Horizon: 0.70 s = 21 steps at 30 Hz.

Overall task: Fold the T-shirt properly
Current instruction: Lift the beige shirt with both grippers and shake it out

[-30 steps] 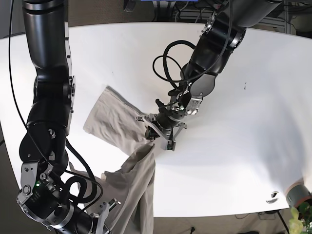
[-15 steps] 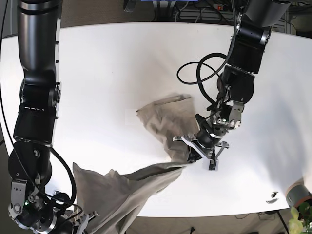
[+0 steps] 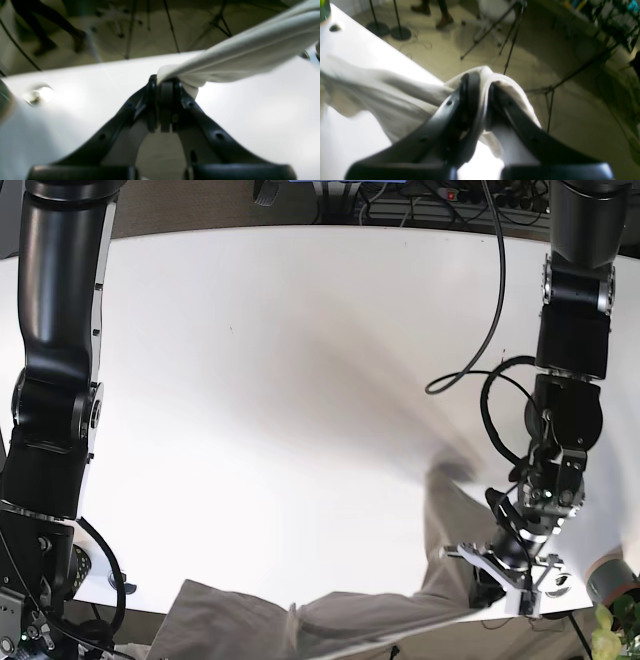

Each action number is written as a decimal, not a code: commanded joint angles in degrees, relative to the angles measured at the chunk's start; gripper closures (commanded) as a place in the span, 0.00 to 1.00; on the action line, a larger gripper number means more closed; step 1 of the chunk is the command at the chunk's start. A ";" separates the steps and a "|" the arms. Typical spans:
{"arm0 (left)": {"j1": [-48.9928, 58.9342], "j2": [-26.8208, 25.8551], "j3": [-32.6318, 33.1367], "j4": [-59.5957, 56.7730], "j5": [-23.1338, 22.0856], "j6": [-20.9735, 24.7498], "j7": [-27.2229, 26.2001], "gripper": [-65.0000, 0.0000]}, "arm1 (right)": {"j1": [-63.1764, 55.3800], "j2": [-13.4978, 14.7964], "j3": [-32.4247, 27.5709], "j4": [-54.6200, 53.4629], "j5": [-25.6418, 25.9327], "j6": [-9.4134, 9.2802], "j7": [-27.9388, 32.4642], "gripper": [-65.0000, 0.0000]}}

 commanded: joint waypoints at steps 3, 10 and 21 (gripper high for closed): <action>-5.95 -1.45 -0.40 1.21 0.16 0.41 -1.47 1.00 | 3.82 0.50 0.36 1.02 0.69 -0.51 1.87 1.00; -3.84 -1.45 -0.14 2.44 0.08 0.41 1.17 1.00 | -0.75 0.94 0.71 1.02 0.96 -0.51 1.78 1.00; 16.21 -1.18 -0.40 7.53 0.43 0.41 1.00 1.00 | -20.27 3.23 10.20 1.11 2.71 -0.51 1.87 1.00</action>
